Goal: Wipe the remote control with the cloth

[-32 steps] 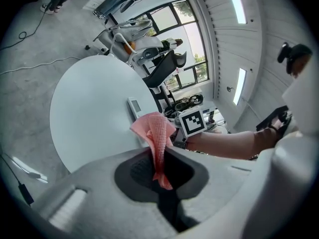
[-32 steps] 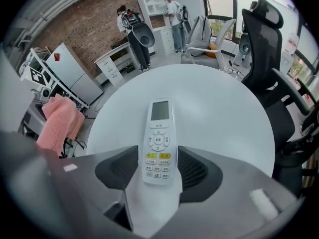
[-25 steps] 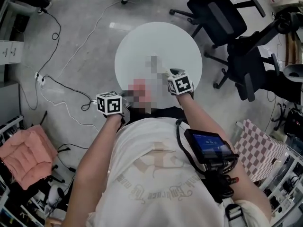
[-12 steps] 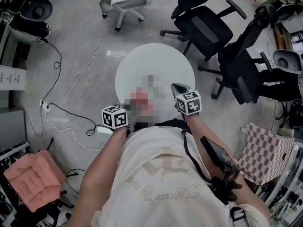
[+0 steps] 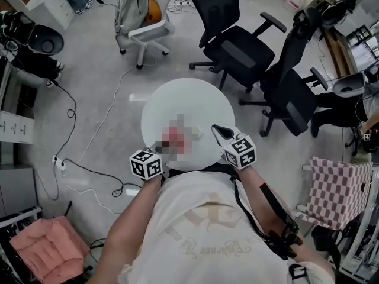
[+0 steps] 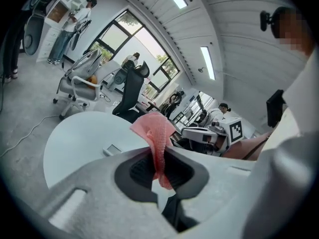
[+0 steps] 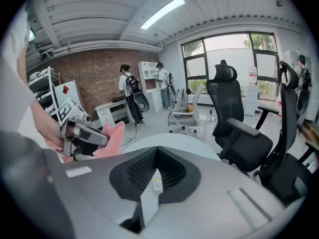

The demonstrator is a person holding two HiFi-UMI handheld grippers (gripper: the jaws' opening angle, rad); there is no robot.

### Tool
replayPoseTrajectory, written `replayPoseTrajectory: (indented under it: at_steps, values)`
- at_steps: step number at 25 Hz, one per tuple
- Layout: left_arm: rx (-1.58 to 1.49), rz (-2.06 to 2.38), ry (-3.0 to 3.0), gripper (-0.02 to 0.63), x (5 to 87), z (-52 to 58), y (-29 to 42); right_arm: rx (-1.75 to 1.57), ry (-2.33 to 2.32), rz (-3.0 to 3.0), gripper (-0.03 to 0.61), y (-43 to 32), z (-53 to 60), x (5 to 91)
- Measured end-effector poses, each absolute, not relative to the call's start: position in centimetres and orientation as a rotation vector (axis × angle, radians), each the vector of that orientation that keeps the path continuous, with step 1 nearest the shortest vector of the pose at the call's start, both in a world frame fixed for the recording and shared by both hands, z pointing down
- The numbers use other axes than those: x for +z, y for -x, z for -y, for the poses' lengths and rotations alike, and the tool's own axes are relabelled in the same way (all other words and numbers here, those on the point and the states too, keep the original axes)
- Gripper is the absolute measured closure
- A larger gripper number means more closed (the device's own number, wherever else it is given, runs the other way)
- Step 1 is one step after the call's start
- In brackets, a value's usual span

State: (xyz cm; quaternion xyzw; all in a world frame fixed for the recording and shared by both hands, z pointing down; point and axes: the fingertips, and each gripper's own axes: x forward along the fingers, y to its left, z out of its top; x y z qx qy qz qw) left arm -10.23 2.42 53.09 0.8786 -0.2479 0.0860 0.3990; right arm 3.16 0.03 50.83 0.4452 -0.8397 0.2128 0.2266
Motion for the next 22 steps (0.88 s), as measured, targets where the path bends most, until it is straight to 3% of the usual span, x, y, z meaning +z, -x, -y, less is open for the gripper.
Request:
replayPoseTrajectory:
  at_steps: [22]
  values:
    - [0.304,0.679,-2.394,0.594,50.1,-2.0,10.4,0.561,-1.318,2.439,0.571,-4.2,-2.4,47.7]
